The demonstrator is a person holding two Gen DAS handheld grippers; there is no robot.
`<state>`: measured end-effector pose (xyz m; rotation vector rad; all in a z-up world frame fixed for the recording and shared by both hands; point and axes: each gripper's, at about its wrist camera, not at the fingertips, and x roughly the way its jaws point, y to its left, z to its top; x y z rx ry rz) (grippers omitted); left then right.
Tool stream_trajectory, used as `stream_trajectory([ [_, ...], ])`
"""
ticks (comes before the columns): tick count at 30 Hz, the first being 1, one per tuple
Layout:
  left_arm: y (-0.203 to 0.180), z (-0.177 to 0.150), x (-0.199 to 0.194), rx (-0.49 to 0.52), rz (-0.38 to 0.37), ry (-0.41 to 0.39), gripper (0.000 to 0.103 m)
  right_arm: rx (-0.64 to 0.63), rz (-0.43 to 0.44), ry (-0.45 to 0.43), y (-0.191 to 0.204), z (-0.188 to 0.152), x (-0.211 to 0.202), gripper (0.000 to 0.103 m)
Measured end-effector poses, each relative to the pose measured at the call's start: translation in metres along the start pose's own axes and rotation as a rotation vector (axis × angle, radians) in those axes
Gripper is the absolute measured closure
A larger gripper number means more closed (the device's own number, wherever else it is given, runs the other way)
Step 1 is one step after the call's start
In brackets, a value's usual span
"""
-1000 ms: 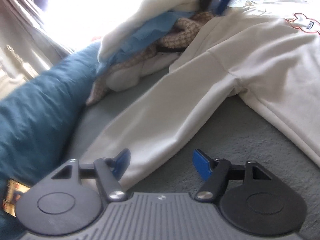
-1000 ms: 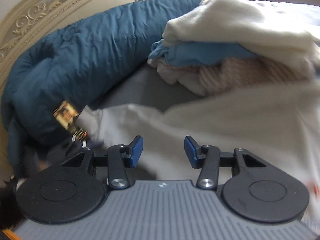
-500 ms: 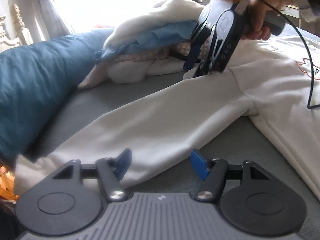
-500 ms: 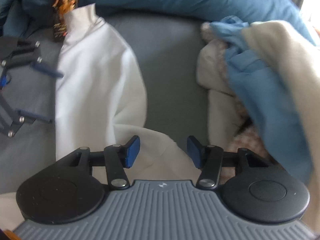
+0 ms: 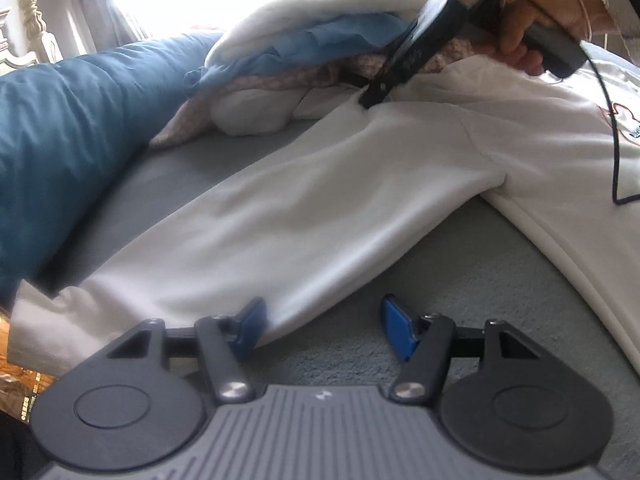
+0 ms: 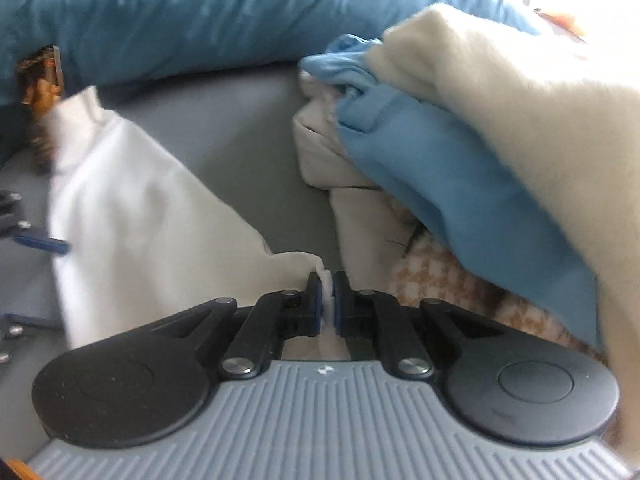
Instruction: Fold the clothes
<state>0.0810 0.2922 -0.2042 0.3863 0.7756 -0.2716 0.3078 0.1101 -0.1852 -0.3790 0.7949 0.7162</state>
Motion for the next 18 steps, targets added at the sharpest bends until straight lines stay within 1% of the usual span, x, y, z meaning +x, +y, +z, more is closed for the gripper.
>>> stream_trajectory([
  [2, 0.001, 0.000, 0.000, -0.011, -0.001, 0.008, 0.038, 0.005, -0.016, -0.004, 0.006, -0.006, 0.013, 0.098],
  [5, 0.001, -0.001, -0.002, -0.011, 0.007, 0.013, 0.037, 0.032, -0.056, -0.050, 0.013, -0.005, 0.020, 0.096],
  [7, 0.000, -0.003, -0.006, -0.005, 0.016, 0.013, 0.037, 0.096, -0.039, -0.096, 0.009, 0.000, 0.013, 0.092],
  [8, 0.000, -0.004, -0.009, 0.002, 0.022, 0.013, 0.037, 0.134, -0.018, -0.129, 0.005, 0.002, 0.005, 0.085],
  [9, 0.000, -0.005, -0.011, 0.006, 0.029, 0.012, 0.037, 0.172, 0.008, -0.170, 0.000, 0.005, -0.007, 0.070],
  [11, 0.004, -0.005, -0.016, -0.006, 0.039, 0.015, 0.037, 0.245, 0.050, -0.256, -0.010, 0.003, -0.035, 0.050],
  [13, 0.010, -0.003, -0.022, -0.040, 0.050, 0.009, 0.037, 0.319, 0.085, -0.334, -0.023, -0.003, -0.070, 0.050],
  [15, 0.016, 0.002, -0.030, -0.097, 0.056, -0.018, 0.037, 0.390, 0.094, -0.388, -0.037, -0.015, -0.106, 0.050],
  [16, 0.019, 0.005, -0.033, -0.130, 0.055, -0.037, 0.037, 0.413, 0.072, -0.397, -0.045, -0.022, -0.123, 0.051],
  [17, 0.021, 0.009, -0.035, -0.162, 0.044, -0.058, 0.037, 0.428, 0.036, -0.387, -0.052, -0.030, -0.137, 0.052],
  [18, 0.022, 0.014, -0.036, -0.193, 0.029, -0.079, 0.037, 0.435, 0.002, -0.363, -0.056, -0.037, -0.148, 0.057],
])
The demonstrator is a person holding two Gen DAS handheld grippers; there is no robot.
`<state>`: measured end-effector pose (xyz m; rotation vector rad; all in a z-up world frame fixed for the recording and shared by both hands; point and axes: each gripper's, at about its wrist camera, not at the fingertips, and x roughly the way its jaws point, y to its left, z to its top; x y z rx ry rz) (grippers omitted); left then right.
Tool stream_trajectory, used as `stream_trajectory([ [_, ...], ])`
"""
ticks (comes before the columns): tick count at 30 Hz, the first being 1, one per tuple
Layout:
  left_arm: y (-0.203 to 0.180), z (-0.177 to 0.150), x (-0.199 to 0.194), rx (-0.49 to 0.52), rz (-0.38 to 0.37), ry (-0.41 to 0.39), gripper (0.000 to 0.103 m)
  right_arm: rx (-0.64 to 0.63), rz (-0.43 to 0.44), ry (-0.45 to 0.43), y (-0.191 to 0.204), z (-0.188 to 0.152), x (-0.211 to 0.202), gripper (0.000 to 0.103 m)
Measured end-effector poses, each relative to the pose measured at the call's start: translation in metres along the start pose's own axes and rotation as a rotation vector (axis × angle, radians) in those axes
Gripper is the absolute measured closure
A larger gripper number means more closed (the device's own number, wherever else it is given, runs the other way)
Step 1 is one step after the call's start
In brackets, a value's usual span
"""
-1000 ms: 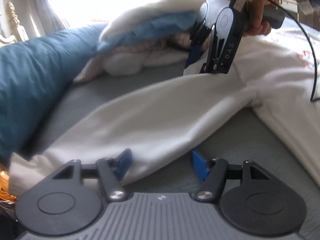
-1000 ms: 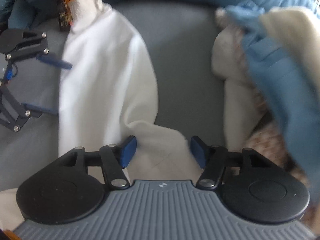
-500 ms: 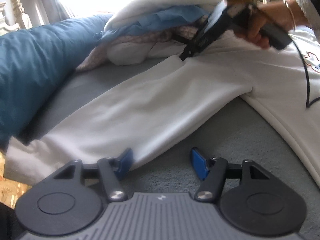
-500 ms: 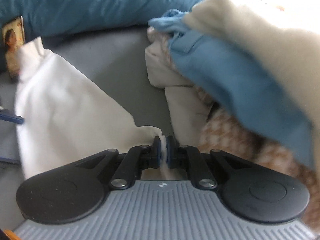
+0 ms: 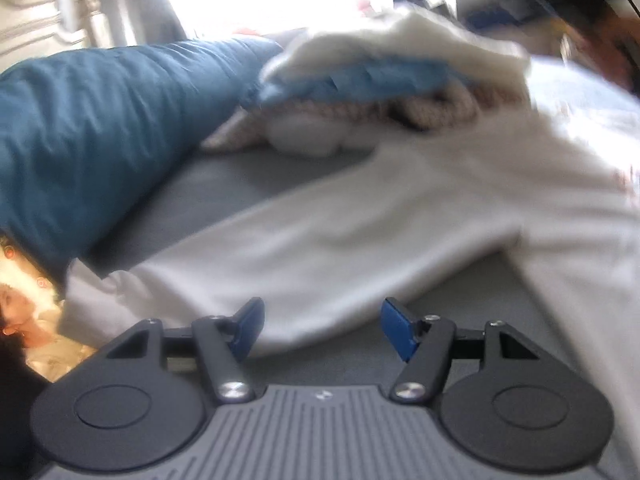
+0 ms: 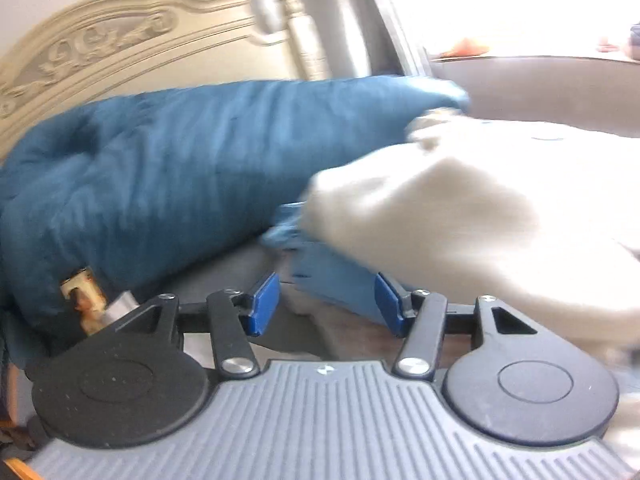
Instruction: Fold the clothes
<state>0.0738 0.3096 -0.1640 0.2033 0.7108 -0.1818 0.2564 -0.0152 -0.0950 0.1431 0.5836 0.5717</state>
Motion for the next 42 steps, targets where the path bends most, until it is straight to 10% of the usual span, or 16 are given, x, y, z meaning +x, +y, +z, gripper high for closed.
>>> stream_trajectory([
  [10, -0.059, 0.029, 0.048, -0.042, -0.139, -0.081, 0.037, 0.119, -0.273, 0.203, -0.068, -0.062, -0.022, 0.065],
  [23, -0.076, 0.017, 0.078, -0.082, -0.100, -0.045, 0.037, 0.453, -0.099, 0.155, -0.136, -0.088, 0.009, 0.054],
  [42, -0.077, 0.015, 0.081, -0.097, -0.088, -0.058, 0.034, 0.297, -0.037, 0.114, -0.123, -0.088, -0.004, 0.048],
])
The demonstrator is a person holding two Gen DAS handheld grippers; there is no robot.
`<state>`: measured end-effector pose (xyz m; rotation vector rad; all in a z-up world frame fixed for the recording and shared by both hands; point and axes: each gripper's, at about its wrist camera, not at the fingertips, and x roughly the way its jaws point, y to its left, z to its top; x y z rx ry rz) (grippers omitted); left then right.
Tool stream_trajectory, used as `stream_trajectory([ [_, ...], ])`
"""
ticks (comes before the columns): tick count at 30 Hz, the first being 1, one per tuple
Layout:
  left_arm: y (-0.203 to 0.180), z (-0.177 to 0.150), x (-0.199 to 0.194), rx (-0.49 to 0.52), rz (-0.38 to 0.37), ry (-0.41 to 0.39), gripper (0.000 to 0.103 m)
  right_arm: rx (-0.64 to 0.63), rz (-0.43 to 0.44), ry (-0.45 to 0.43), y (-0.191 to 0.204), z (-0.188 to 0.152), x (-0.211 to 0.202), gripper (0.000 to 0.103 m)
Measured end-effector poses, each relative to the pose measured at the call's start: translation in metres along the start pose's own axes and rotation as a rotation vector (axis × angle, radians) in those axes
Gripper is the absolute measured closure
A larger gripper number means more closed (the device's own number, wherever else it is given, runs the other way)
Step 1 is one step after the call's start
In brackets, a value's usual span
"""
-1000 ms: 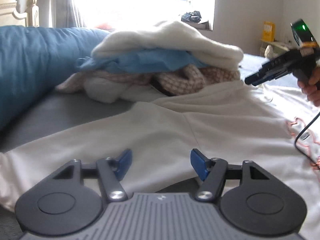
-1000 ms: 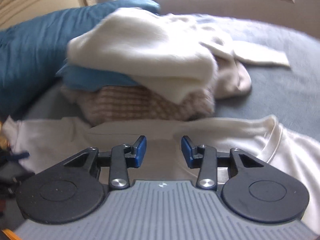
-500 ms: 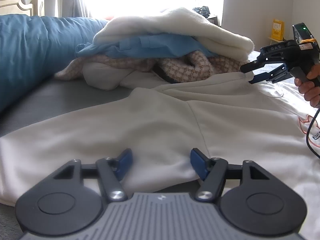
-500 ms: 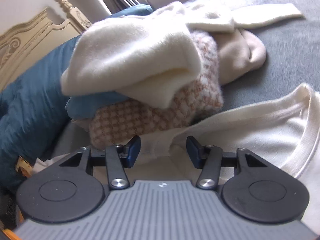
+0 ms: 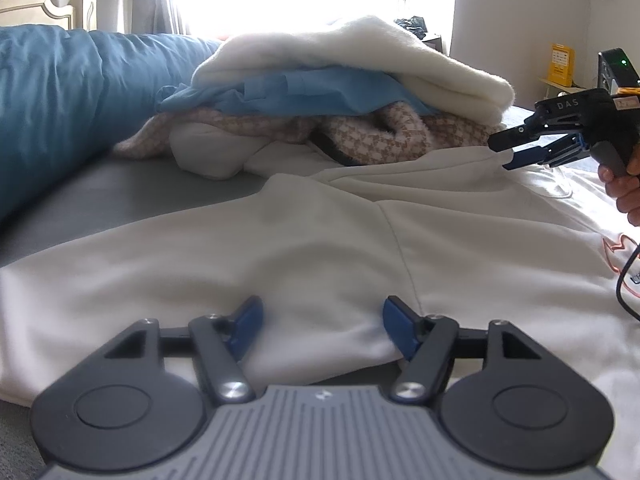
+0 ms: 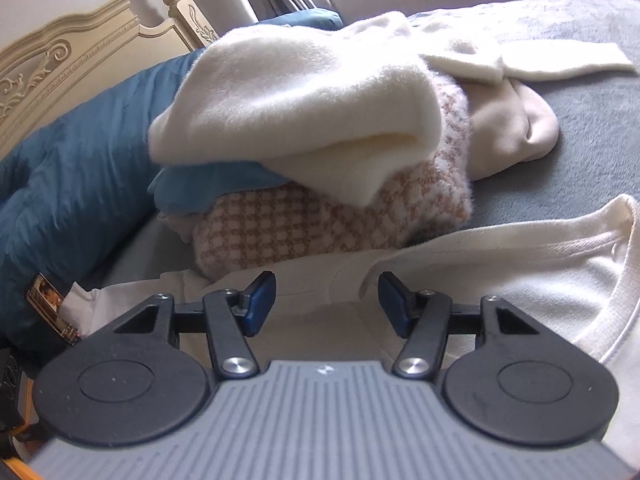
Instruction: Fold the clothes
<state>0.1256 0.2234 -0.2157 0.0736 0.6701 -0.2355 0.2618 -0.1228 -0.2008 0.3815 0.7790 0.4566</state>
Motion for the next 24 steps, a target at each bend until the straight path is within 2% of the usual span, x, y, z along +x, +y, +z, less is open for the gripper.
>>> stream_trajectory([
  [2, 0.000, 0.000, 0.000, -0.001, 0.000, -0.001, 0.034, -0.015, -0.010, -0.003, 0.000, 0.002, 0.000, 0.050],
  [4, 0.000, 0.000, 0.000, -0.004, -0.001, -0.002, 0.034, -0.023, -0.021, -0.003, 0.001, 0.003, 0.001, 0.058],
  [6, 0.000, 0.000, 0.000, -0.004, 0.000, -0.002, 0.034, -0.033, -0.035, 0.002, 0.002, 0.003, 0.003, 0.074],
  [9, 0.000, 0.000, 0.000, -0.003, 0.000, -0.004, 0.034, -0.050, -0.054, 0.005, 0.003, 0.004, 0.004, 0.090],
  [11, 0.000, 0.000, 0.000, -0.001, 0.000, -0.006, 0.034, -0.056, -0.057, -0.013, 0.005, 0.005, 0.003, 0.097],
  [17, 0.001, 0.000, 0.000, 0.002, 0.002, -0.011, 0.034, 0.035, -0.044, -0.108, -0.004, 0.019, -0.003, 0.100],
  [24, 0.001, -0.002, 0.000, 0.008, 0.009, -0.016, 0.032, 0.126, -0.067, -0.131, -0.016, 0.030, 0.015, 0.100],
])
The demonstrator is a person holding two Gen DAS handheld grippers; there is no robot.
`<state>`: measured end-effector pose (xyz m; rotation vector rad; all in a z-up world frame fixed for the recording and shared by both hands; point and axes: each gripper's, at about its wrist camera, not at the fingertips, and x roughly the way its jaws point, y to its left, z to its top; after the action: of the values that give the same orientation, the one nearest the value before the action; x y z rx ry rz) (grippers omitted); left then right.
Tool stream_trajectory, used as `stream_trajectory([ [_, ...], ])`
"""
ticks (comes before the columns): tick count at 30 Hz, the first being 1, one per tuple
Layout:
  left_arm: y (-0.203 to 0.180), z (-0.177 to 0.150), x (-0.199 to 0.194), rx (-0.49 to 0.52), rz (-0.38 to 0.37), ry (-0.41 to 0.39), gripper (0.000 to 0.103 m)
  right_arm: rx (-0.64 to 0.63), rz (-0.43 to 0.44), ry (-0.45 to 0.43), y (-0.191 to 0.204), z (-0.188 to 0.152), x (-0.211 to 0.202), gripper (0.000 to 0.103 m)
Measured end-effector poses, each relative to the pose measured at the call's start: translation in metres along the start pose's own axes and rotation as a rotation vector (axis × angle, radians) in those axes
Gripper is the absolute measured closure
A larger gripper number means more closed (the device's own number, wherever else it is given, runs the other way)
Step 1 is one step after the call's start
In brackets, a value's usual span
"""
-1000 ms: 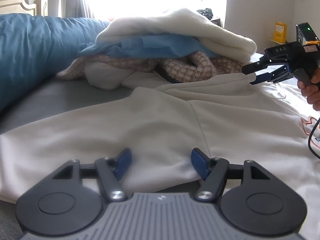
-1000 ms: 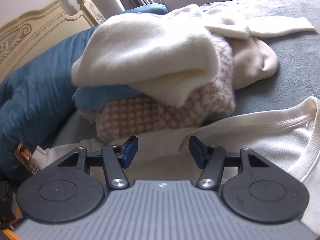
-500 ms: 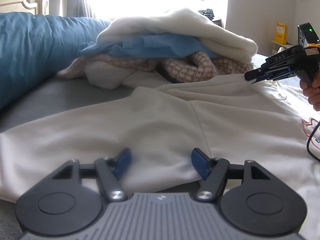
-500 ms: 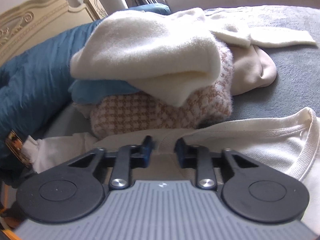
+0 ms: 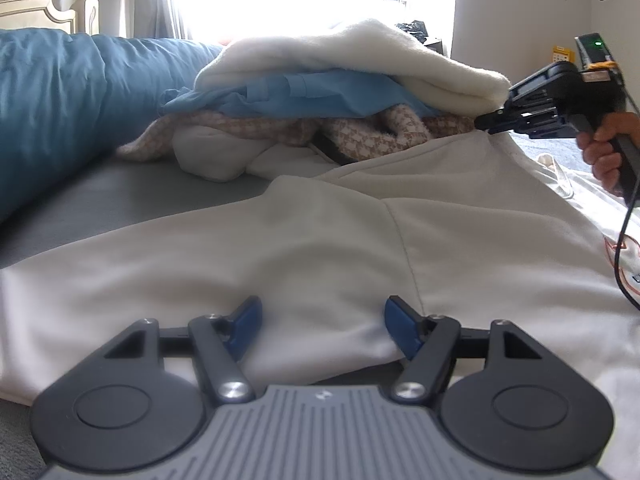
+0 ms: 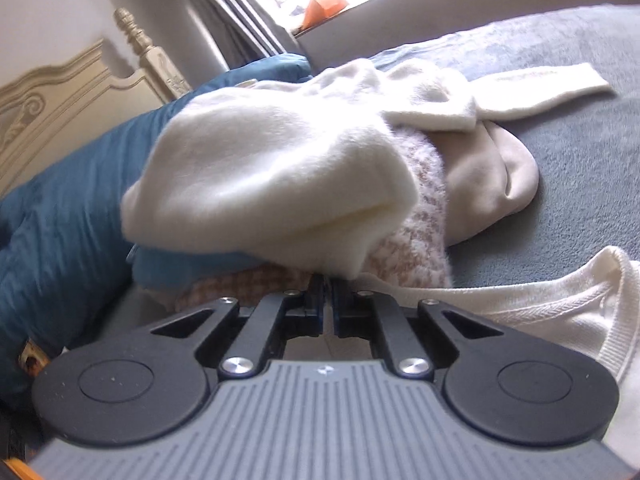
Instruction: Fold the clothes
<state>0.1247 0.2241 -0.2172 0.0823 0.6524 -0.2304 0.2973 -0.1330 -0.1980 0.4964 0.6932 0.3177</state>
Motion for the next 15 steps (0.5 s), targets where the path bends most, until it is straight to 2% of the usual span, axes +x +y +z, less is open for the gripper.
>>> stream_trajectory([
  [3, 0.000, -0.001, -0.001, 0.008, 0.007, -0.001, 0.032, 0.086, -0.011, 0.007, -0.008, 0.004, 0.014, 0.100],
  [5, 0.000, -0.001, -0.001, 0.011, 0.010, -0.002, 0.032, 0.163, 0.014, 0.023, -0.016, 0.006, 0.016, 0.098],
  [8, 0.000, -0.001, -0.001, 0.007, 0.012, -0.004, 0.031, 0.169, 0.060, 0.052, -0.022, 0.010, 0.006, 0.092],
  [10, 0.000, -0.001, 0.000, 0.007, 0.014, -0.006, 0.031, 0.120, 0.078, 0.072, -0.021, 0.014, -0.005, 0.082],
  [12, 0.000, -0.002, 0.000, 0.006, 0.015, -0.009, 0.031, 0.058, 0.078, 0.072, -0.018, 0.019, -0.019, 0.060],
  [14, 0.000, -0.002, 0.001, 0.005, 0.015, -0.010, 0.031, -0.007, 0.058, 0.055, -0.014, 0.023, -0.035, 0.050],
  [15, 0.000, -0.002, 0.001, 0.005, 0.015, -0.010, 0.030, -0.037, 0.044, 0.056, -0.014, 0.025, -0.040, 0.050],
])
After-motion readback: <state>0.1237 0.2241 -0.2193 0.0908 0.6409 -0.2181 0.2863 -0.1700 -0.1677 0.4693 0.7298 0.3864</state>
